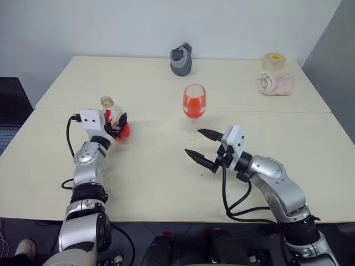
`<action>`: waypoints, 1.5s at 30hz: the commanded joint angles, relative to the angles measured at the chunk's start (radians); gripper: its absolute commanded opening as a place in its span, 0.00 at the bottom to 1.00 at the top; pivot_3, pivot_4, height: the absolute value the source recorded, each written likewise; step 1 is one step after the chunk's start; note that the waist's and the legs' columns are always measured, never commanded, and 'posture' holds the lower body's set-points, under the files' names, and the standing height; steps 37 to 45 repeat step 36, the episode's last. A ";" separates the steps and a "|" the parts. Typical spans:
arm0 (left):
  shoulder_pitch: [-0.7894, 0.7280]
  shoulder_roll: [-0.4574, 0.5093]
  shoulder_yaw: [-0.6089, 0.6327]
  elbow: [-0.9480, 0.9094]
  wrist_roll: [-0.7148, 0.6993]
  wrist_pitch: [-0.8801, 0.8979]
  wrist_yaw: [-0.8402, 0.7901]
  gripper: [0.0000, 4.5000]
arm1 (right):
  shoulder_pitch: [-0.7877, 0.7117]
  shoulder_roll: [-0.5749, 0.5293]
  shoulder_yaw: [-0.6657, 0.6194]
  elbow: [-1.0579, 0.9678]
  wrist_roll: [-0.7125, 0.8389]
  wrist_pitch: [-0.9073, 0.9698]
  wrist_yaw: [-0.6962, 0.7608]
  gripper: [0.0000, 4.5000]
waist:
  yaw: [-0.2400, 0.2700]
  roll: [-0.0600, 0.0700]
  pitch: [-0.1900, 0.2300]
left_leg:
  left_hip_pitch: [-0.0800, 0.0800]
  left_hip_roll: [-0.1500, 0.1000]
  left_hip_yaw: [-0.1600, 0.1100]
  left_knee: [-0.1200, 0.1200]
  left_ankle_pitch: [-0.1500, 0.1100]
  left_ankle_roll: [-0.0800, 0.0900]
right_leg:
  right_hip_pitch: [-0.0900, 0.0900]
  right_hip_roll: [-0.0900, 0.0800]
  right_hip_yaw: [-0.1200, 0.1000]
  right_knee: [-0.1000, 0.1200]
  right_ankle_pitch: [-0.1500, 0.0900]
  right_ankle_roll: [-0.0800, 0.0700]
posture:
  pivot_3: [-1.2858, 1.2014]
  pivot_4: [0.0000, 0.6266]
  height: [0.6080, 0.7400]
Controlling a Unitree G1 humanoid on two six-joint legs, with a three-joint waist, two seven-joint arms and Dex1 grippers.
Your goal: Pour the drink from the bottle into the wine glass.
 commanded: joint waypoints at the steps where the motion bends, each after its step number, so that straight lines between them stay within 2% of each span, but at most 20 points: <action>1: 0.047 0.010 0.001 -0.127 -0.014 0.028 0.011 0.99 | -0.013 0.005 -0.010 -0.025 0.005 -0.011 -0.006 0.89 | -0.002 0.000 0.000 | 0.000 0.000 0.000 0.000 0.000 0.000 | 0.000 0.000 0.000 0.000 0.000 0.000 | 0.52 0.24 1.00; 10: 0.267 -0.019 0.005 -0.523 -0.065 0.255 0.080 0.99 | 0.037 -0.005 -0.017 -0.086 0.026 0.018 -0.014 0.89 | -0.008 0.000 0.000 | 0.000 0.001 -0.001 -0.002 0.000 0.000 | 0.000 -0.001 0.000 0.000 0.000 0.000 | 0.52 0.24 1.00; 17: 0.541 -0.049 0.046 -0.937 -0.133 0.486 0.183 0.99 | 0.190 -0.047 -0.077 -0.197 0.041 0.059 -0.060 0.89 | -0.004 0.000 0.000 | 0.002 0.004 -0.001 -0.003 -0.002 0.003 | 0.002 -0.003 0.000 -0.001 0.000 0.000 | 0.52 0.24 1.00; 20: 0.641 -0.070 0.042 -1.097 -0.145 0.554 0.223 0.99 | 0.233 -0.041 -0.097 -0.214 0.003 0.054 -0.127 0.89 | 0.001 0.000 0.000 | 0.005 0.006 -0.001 -0.004 -0.002 0.004 | 0.005 -0.003 0.000 -0.002 0.000 0.000 | 0.52 0.24 1.00; 24: 0.732 -0.092 0.018 -1.288 -0.139 0.663 0.289 0.99 | 0.304 0.017 -0.110 -0.238 -0.100 0.056 -0.299 0.89 | 0.011 0.000 0.000 | 0.010 0.009 0.000 -0.005 -0.002 0.004 | 0.013 0.003 0.000 -0.007 0.000 0.000 | 0.52 0.24 1.00; 27: 0.763 -0.106 0.002 -1.348 -0.128 0.710 0.318 0.99 | 0.343 0.053 -0.112 -0.253 -0.146 0.076 -0.380 0.89 | 0.012 0.001 -0.001 | 0.012 0.009 0.004 -0.006 -0.003 0.004 | 0.015 0.003 0.001 -0.008 0.000 0.000 | 0.52 0.24 1.00; 35: 0.821 -0.159 -0.051 -1.404 -0.121 0.747 0.350 0.99 | 0.428 0.115 -0.099 -0.287 -0.207 0.078 -0.477 0.89 | 0.012 0.001 -0.001 | 0.014 0.013 0.010 -0.008 -0.003 0.003 | 0.015 0.006 0.003 -0.009 0.000 0.000 | 0.52 0.24 1.00; 45: 0.829 -0.157 -0.059 -1.407 -0.115 0.748 0.348 0.99 | 0.432 0.122 -0.102 -0.289 -0.208 0.079 -0.484 0.89 | 0.012 0.001 -0.001 | 0.014 0.013 0.010 -0.008 -0.003 0.003 | 0.015 0.006 0.003 -0.009 0.000 0.000 | 0.52 0.24 1.00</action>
